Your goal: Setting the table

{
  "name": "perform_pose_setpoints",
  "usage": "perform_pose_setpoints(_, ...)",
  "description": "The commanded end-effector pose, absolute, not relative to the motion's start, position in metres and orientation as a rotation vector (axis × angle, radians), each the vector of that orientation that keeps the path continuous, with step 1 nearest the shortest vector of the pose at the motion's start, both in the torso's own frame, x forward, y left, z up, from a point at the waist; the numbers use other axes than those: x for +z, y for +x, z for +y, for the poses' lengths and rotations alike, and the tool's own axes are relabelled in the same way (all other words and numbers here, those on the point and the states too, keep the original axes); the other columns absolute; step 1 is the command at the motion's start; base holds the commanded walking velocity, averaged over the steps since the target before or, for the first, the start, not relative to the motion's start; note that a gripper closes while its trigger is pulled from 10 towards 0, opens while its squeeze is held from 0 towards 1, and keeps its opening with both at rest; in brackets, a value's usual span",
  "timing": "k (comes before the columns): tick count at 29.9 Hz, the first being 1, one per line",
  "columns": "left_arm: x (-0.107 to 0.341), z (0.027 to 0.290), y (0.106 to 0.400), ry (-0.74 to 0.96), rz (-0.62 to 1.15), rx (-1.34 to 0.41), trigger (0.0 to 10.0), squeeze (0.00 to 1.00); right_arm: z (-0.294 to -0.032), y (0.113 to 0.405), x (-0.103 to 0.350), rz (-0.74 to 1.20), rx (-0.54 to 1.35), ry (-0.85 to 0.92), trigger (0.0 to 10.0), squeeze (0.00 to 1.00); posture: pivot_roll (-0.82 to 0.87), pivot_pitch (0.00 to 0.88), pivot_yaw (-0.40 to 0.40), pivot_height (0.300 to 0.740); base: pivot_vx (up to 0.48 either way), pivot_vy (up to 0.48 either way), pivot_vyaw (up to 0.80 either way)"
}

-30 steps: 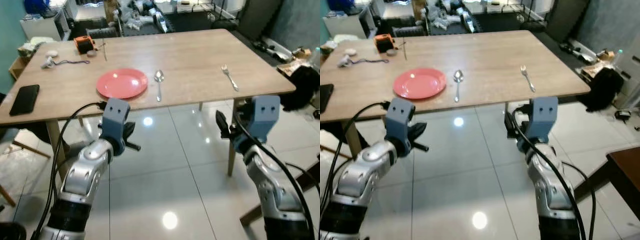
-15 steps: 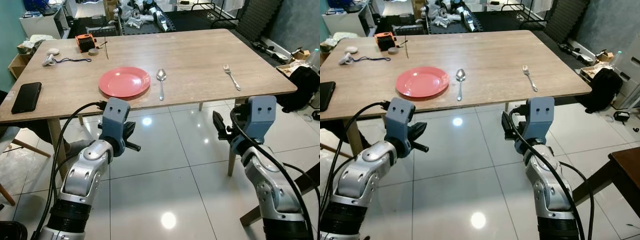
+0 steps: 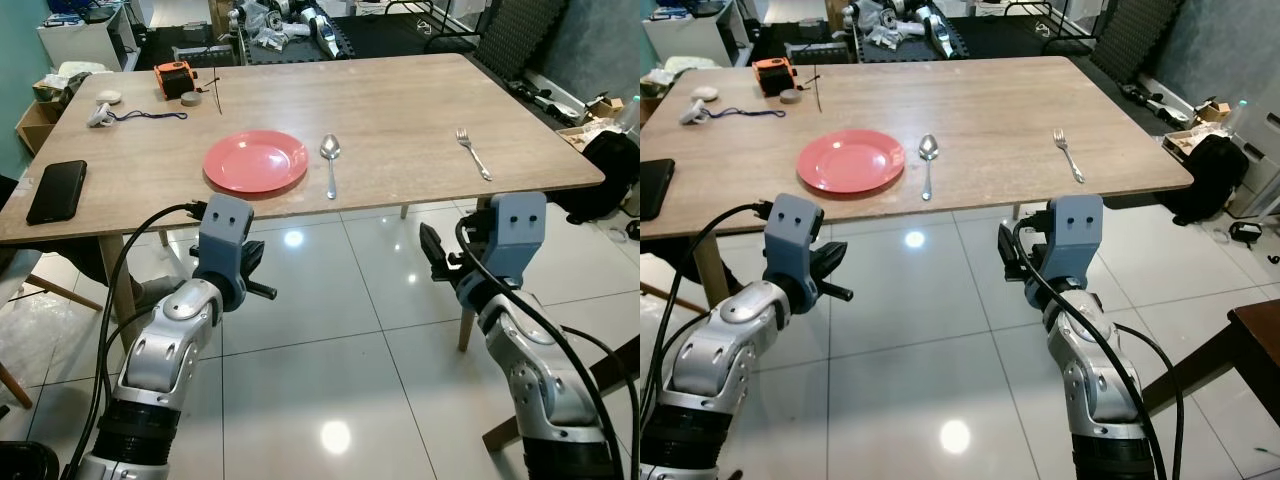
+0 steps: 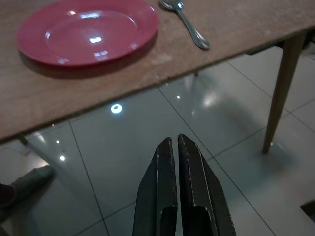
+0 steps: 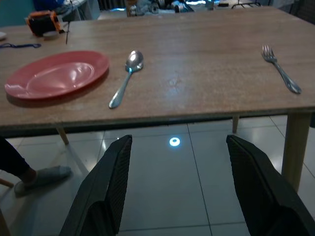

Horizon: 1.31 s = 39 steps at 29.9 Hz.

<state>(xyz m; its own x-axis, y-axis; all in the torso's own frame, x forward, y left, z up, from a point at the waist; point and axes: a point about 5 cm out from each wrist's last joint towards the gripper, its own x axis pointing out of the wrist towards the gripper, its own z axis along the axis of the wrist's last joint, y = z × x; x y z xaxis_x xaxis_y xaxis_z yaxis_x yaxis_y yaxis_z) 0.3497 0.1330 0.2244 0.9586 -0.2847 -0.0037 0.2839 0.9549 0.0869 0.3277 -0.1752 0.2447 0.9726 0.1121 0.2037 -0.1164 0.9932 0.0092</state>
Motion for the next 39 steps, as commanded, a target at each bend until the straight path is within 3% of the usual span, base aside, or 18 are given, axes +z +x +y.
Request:
perform_pose_setpoints(1,0.2221,0.1351,0.3497,0.091,-0.002,-0.281,10.0,0.00,-0.1743,0.3257,0.2426,-0.205,0.120,0.025,10.0,0.00,-0.02,0.156,0.095,0.740,0.480,0.000,0.00)
perform_pose_setpoints(39,0.2222,0.1354,0.3502,0.092,0.000,-0.275,10.0,0.00,-0.1768,0.3266,0.2441,-0.206,0.114,0.022,10.0,0.00,-0.01,0.165,0.094,0.740,0.453,0.000,0.00)
